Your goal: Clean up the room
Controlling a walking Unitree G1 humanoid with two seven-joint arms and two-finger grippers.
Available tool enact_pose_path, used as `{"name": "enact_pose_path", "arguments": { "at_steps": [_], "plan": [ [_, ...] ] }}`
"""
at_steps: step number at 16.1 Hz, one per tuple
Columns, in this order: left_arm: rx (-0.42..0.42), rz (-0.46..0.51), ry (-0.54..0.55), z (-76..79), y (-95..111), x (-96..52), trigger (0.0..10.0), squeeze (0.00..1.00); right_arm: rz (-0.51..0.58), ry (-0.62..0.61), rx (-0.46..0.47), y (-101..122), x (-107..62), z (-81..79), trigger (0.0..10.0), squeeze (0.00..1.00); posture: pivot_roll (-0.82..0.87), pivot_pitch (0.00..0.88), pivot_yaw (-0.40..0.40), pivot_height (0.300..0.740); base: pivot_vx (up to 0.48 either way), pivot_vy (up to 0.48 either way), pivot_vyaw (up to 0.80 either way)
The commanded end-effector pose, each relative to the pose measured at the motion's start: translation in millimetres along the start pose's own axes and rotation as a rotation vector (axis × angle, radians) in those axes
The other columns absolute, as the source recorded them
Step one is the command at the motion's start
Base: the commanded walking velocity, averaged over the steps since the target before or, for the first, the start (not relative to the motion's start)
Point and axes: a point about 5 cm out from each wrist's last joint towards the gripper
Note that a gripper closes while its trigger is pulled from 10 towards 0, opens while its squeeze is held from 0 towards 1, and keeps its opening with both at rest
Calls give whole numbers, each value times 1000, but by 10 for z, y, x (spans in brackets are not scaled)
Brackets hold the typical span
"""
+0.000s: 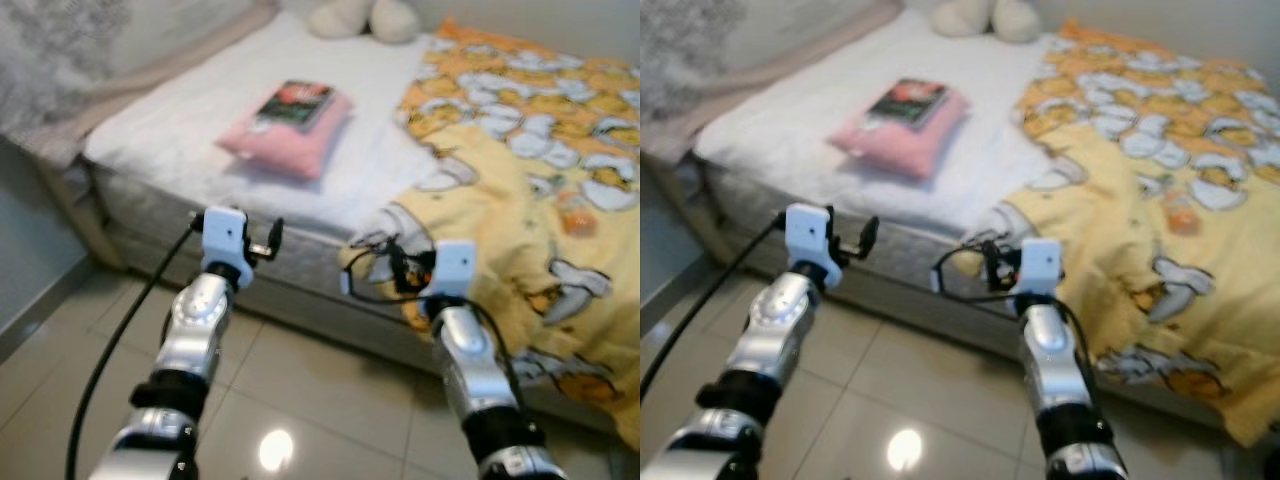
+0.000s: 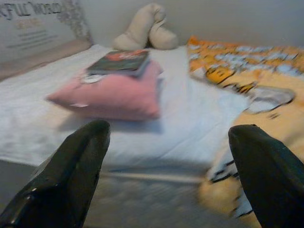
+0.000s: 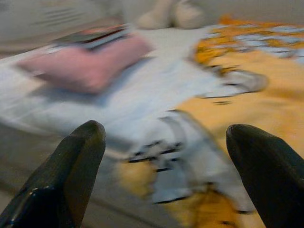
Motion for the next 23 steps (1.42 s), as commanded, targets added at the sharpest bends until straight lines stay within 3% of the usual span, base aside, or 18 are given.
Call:
{"name": "enact_pose_path", "arguments": {
  "at_steps": [1, 4, 9, 16, 18, 19, 20, 23],
  "plan": [
    [-43, -21, 64, -76, -71, -51, 10000, 0, 60, -79, -21, 113, -7, 173, 10000, 0, -12, 0, 3, 740, 364, -311, -631],
    [-34, -34, 62, -89, -100, -79, 10000, 0, 33, -85, -91, 86, -15, 235, 10000, 0, -15, 0, 3, 740, 360, -311, -629],
    [-36, -12, 41, -13, -70, -54, 10000, 0, 10, -32, -122, 15, -36, 143, 10000, 0, -22, 0, -1, 740, 364, -311, -272],
    [-43, -10, 39, 86, -96, -85, 10000, 0, 9, -21, -107, 21, -31, 137, 10000, 0, -20, 0, -16, 740, 363, -309, 0],
    [3, -12, 46, 76, -101, -98, 10000, 0, 5, -20, -89, 10, -34, 124, 10000, 0, -16, 0, -10, 740, 369, -300, 0],
    [63, -18, 45, 81, -100, -95, 10000, 0, 3, -27, -52, 3, -36, 117, 10000, 0, -15, 0, -10, 740, 0, 0, 0],
    [71, -30, 41, 81, -102, -82, 10000, 0, 0, -37, -7, 1, -31, 116, 10000, 0, -17, 0, -6, 740, 0, 0, 0],
    [2, -17, 70, 22, -59, -53, 10000, 0, 6, -30, -6, 27, -4, 110, 10000, 0, -19, 0, -3, 740, 429, 0, 0]
  ]
}}
Point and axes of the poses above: a point about 5 cm out from each wrist's last joint towards the gripper, its own x axis pointing out of the wrist towards the gripper, its own y axis along the axis of the wrist's last joint, z = x × y, and after that the axes turned 7 degrees about x, right-handed
